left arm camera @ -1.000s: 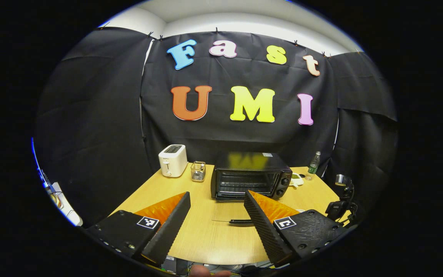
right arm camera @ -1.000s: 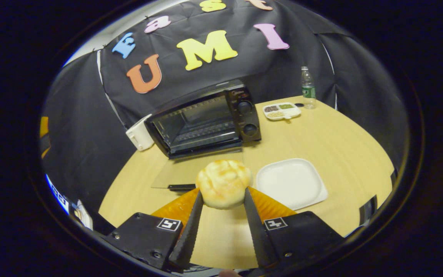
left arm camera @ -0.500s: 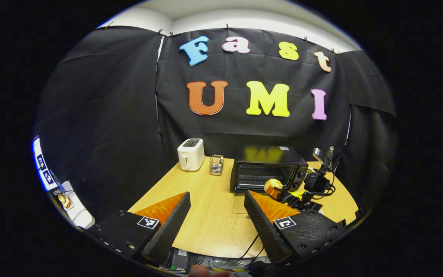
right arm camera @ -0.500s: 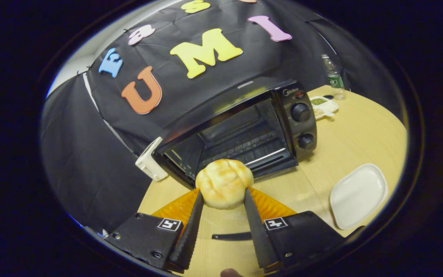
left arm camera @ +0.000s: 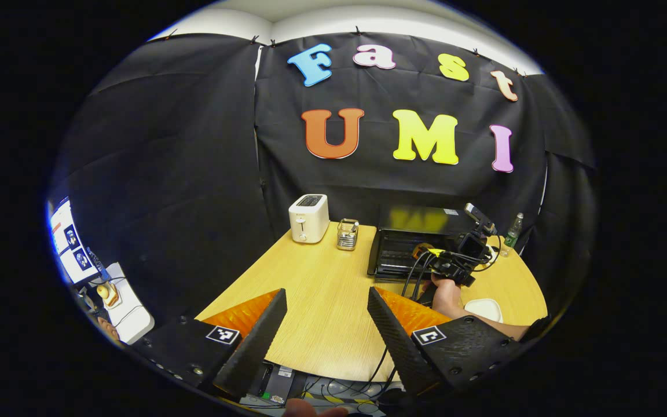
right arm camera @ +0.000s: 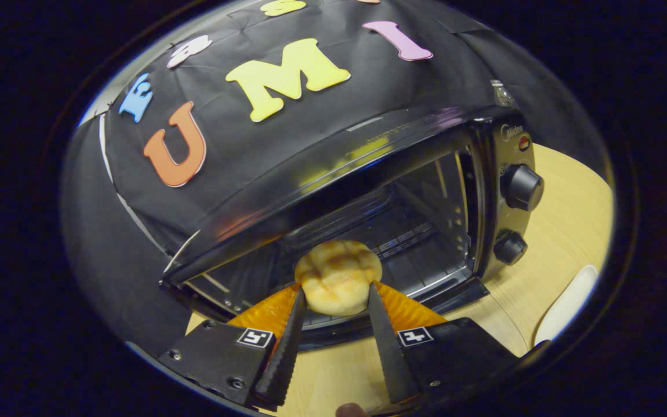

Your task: Open the electric oven with the left hand, put the food in, and close the electric oven.

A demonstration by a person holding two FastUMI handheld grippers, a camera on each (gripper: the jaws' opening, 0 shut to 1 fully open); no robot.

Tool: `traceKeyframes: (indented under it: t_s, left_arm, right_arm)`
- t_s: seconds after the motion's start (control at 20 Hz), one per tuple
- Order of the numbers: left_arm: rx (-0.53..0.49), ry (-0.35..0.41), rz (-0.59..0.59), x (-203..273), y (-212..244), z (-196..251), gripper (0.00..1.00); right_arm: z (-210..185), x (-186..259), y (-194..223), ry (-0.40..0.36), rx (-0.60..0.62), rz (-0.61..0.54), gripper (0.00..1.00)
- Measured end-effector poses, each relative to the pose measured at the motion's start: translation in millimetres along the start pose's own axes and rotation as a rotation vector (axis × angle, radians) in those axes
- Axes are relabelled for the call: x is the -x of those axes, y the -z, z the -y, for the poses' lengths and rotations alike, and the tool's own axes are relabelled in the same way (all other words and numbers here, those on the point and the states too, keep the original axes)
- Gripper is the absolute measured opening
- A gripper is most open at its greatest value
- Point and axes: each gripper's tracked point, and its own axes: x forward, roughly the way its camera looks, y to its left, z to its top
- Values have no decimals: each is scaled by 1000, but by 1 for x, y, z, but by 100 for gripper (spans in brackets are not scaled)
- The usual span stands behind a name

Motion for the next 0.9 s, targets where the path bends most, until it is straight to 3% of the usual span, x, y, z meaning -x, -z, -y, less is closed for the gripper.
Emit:
traceKeyframes:
  t_s: [0.2, 0.4, 0.5, 0.65, 0.75, 0.9]
  left_arm:
    - [20, -14, -17, 1, 3, 5, 93]
    - [17, -20, -11, 3, 0, 8, 93]
    - [19, -21, -7, 7, 3, 10, 93]
    - [25, -13, -7, 13, 6, 13, 93]
    - [35, 0, 2, 17, 8, 15, 93]
    - [46, 18, 20, 24, 10, 14, 93]
  right_arm:
    - [5, -19, 4, 27, 46, 7, 64]
    - [-3, -18, 7, 8, 62, -7, 82]
    - [-7, -8, 8, -7, 70, -22, 84]
    - [-14, 25, 9, -48, 74, -26, 84]
    - [-18, 55, 15, -76, 85, -42, 94]
    - [-22, 106, 20, -118, 139, -48, 94]
